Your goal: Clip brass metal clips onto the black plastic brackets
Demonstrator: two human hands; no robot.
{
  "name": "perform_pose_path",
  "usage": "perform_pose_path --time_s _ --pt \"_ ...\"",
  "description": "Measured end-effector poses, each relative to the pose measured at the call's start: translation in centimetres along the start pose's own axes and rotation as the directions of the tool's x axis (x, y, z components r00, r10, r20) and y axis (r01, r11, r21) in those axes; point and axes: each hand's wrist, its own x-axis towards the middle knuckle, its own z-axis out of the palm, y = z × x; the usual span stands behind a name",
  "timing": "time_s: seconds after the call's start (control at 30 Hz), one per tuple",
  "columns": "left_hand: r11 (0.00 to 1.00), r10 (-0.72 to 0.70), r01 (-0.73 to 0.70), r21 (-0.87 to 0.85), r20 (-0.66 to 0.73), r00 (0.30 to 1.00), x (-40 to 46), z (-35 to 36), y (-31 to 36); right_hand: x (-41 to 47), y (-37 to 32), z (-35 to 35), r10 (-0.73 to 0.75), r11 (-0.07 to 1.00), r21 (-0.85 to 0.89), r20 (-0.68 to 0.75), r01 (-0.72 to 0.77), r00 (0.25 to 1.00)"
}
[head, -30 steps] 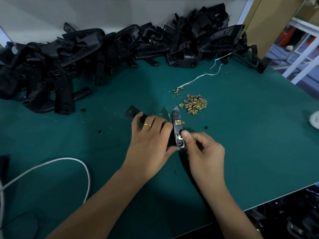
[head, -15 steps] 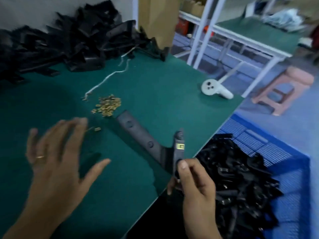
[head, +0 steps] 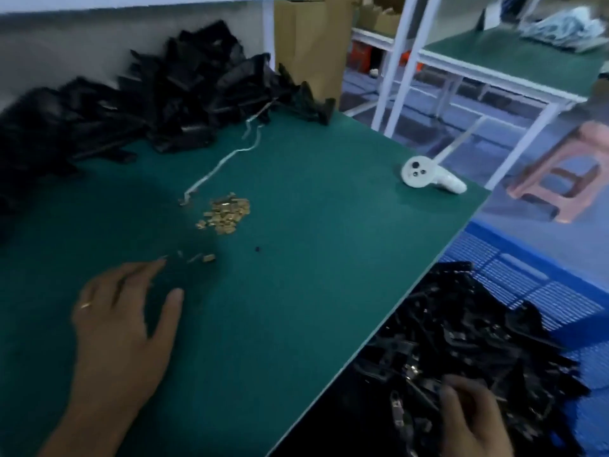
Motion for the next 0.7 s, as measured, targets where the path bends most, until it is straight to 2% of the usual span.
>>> perform_pose_path --time_s 0.03,0.1,0.13,0.2,0.27,0.3,0.37,0.43,0.5,0.53,0.6,0.67,0.7 --pt "1.0 -0.012 0.012 0.005 -0.004 1.0 -0.2 -0.4 0.9 -0.5 -1.8 1.3 -0.164 0.986 -0.021 0.013 0.164 0.986" --pt "0.999 -0.052 0.052 0.012 -0.012 0.999 0.0 -0.8 1.8 -1.5 -6.1 4.4 -0.409 0.909 -0.032 0.115 0.415 0.905" --pt "0.995 -0.102 0.101 0.012 0.012 0.995 0.0 -1.1 2.1 -1.8 -8.2 6.0 -0.523 0.845 -0.012 0.198 0.535 0.829" --pt "0.991 -0.13 0.13 0.015 0.033 0.991 0.1 -1.0 1.8 -2.9 -12.3 9.9 -0.679 0.688 0.07 0.412 0.722 0.608" --pt "0.992 -0.127 0.126 0.026 0.037 0.991 -0.2 -0.7 1.3 -4.2 -15.0 14.4 -0.715 0.578 0.146 0.565 0.803 0.412" --pt "0.992 -0.122 0.121 0.032 0.031 0.992 -0.3 -0.6 1.2 -4.9 -16.0 16.6 -0.699 0.562 0.159 0.615 0.811 0.364" --pt "0.992 -0.118 0.117 0.047 0.021 0.993 -0.3 -0.7 1.4 -5.7 -17.0 20.2 -0.659 0.559 0.164 0.682 0.813 0.316" --pt "0.989 -0.13 0.129 0.066 0.005 0.992 -0.2 -1.1 1.3 -6.0 -17.3 22.7 -0.666 0.498 0.163 0.701 0.852 0.255" --pt "0.981 -0.131 0.135 0.137 -0.037 0.991 0.7 -2.2 -0.1 -5.5 -17.2 24.2 -0.703 0.47 0.174 0.666 0.865 0.248" --pt "0.969 -0.171 0.182 0.168 -0.08 0.982 1.6 -3.0 -1.6 -5.1 -16.8 24.7 -0.709 0.47 0.179 0.66 0.864 0.249" --pt "0.899 -0.33 0.377 0.223 -0.221 0.918 3.2 -5.5 -5.4 -4.7 -16.5 25.0 -0.702 0.47 0.187 0.672 0.863 0.237" --pt "0.761 -0.482 0.59 0.269 -0.374 0.792 4.3 -8.1 -9.1 -4.8 -16.5 24.8 -0.692 0.45 0.202 0.695 0.87 0.196" --pt "0.674 -0.562 0.682 0.284 -0.402 0.723 4.5 -9.0 -10.6 -5.0 -16.5 24.7 -0.695 0.426 0.212 0.699 0.88 0.169"
